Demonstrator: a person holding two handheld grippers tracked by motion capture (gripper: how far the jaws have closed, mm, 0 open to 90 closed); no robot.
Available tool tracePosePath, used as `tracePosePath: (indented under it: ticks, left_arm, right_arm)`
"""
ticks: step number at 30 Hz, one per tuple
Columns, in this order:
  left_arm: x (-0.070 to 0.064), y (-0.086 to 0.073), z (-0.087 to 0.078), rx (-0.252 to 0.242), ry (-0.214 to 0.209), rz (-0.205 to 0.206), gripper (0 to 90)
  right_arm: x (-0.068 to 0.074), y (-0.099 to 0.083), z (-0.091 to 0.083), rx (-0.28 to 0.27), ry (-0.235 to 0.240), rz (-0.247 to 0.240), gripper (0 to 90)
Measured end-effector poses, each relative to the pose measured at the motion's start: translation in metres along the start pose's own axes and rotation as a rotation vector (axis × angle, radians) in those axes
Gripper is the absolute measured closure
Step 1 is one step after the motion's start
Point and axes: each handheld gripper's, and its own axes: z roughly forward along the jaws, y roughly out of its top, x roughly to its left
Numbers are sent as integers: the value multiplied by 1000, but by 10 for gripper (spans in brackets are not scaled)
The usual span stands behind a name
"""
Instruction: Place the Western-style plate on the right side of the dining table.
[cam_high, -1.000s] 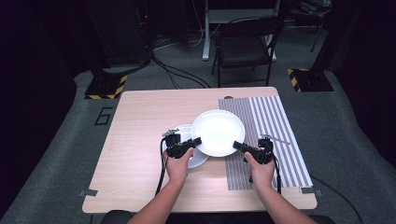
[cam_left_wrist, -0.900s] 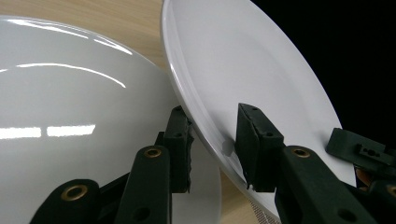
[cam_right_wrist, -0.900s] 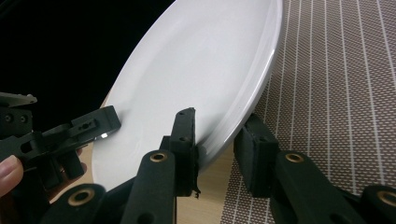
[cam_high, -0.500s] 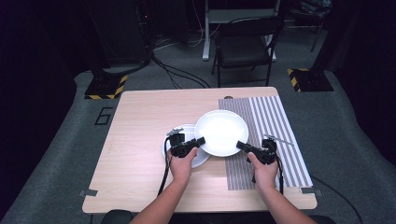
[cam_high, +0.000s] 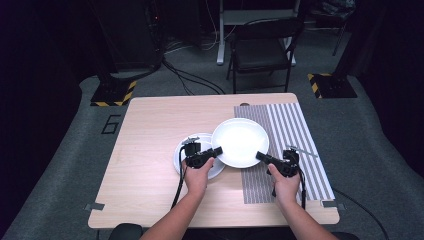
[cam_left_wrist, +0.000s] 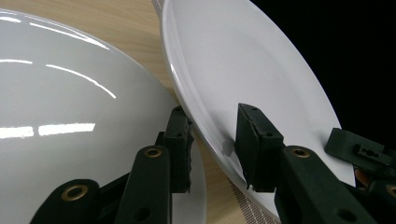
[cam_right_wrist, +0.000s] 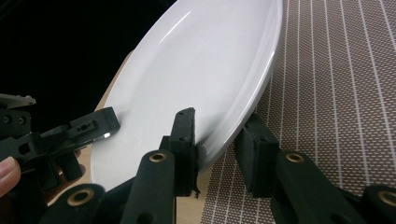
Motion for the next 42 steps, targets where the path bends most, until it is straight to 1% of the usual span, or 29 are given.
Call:
tracePosePath:
  ticks: [1,2,4,5,10,11,14,15,18,19,22,23,25,26,27,30,32,34,35,38,41,42]
  left_arm:
    - [-1,0,0,1,-1,-7,665]
    - [-1,0,1,2,-3,1,665]
    - [-2,1,2,6,-4,2,665]
    - [-3,1,3,6,-9,4,665]
    - [-5,1,6,8,-12,8,665]
    - [-6,1,6,10,-14,3,665]
    - [-8,2,8,9,-18,14,665]
    - [-9,3,9,16,-19,14,665]
    - [-11,3,11,13,-23,7,665]
    - [-12,3,12,17,-27,21,665]
    - [-13,3,13,20,-30,20,666]
    - [-13,3,14,20,-33,25,666]
    - [-15,2,16,25,-38,20,666]
    - [-15,2,17,25,-41,26,666]
    - [-16,2,18,26,-42,24,666]
    - [-17,2,19,28,-47,29,666]
    - [-18,2,20,30,-50,27,666]
    - [-19,2,22,32,-53,32,666]
    - [-20,2,23,35,-60,41,666]
    - [-22,2,24,36,-58,37,666]
    - [-24,2,27,39,-64,42,666]
    - [-26,2,27,40,-66,35,667]
  right_arm:
    - [0,0,0,0,0,0,692]
    - [0,0,0,-2,0,-1,692]
    - [-1,0,-2,-6,-4,-1,692]
    - [-1,0,-3,-6,-5,7,692]
    - [-2,1,-6,-11,-11,7,692]
    - [-3,1,-6,-12,-11,7,692]
    - [-4,1,-8,-19,-12,7,692]
    - [-5,2,-10,-22,-15,5,692]
    - [-5,2,-12,-26,-18,12,692]
    - [-6,2,-13,-31,-21,16,692]
    - [-7,2,-15,-36,-24,15,691]
    - [-8,2,-16,-39,-25,11,691]
    - [-9,2,-18,-41,-31,14,691]
    - [-9,2,-19,-43,-31,13,691]
    - [-9,1,-20,-40,-33,21,690]
    - [-10,2,-22,-43,-38,23,691]
    - [-11,2,-23,-50,-39,16,691]
    - [-11,2,-25,-53,-43,16,691]
    - [-12,1,-27,-53,-46,23,691]
    - [-13,1,-29,-57,-48,28,691]
    - [-14,1,-31,-62,-53,33,691]
    - [-15,1,-32,-62,-53,28,691]
